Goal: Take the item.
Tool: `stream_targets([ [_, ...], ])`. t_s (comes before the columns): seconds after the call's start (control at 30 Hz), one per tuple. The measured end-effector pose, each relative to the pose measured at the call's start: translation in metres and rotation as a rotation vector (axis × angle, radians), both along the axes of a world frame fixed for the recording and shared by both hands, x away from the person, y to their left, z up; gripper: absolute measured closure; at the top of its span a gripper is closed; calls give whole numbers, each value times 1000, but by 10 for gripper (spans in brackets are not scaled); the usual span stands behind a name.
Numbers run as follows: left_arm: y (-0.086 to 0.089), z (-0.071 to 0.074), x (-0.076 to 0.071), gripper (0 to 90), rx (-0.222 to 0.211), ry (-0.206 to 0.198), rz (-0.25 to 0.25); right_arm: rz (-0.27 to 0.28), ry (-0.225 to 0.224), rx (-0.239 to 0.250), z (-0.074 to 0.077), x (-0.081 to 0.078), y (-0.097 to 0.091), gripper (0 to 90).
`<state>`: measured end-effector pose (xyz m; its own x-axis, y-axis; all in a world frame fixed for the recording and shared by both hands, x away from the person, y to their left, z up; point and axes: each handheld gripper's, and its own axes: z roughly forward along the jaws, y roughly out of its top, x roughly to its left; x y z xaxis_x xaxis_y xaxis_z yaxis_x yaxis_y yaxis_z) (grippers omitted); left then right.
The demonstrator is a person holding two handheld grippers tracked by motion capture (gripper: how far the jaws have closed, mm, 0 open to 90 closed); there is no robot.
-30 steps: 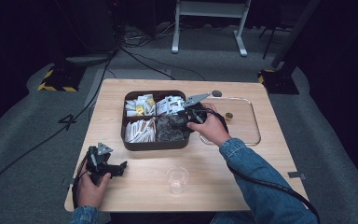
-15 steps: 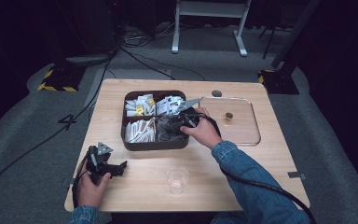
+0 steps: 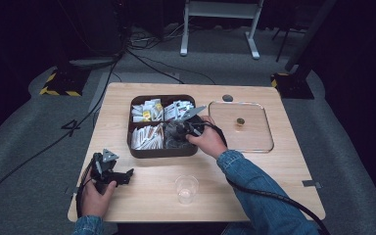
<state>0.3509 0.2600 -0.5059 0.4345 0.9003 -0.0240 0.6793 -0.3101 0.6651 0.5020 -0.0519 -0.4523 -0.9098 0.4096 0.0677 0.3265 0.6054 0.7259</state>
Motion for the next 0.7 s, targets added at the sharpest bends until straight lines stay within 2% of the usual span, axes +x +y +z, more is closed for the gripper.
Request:
stream_targets([
  [0.03, 0, 0, 0, 2, 0, 0, 0, 5, -3, -1, 0, 0, 0, 744],
  [0.27, 0, 0, 0, 2, 0, 0, 0, 2, -15, 14, 4, -1, -3, 804],
  [0.57, 0, 0, 0, 2, 0, 0, 0, -3, -32, 49, 16, -1, -11, 818],
  [0.7, 0, 0, 0, 2, 0, 0, 0, 2, -31, 86, 24, -3, -15, 819],
])
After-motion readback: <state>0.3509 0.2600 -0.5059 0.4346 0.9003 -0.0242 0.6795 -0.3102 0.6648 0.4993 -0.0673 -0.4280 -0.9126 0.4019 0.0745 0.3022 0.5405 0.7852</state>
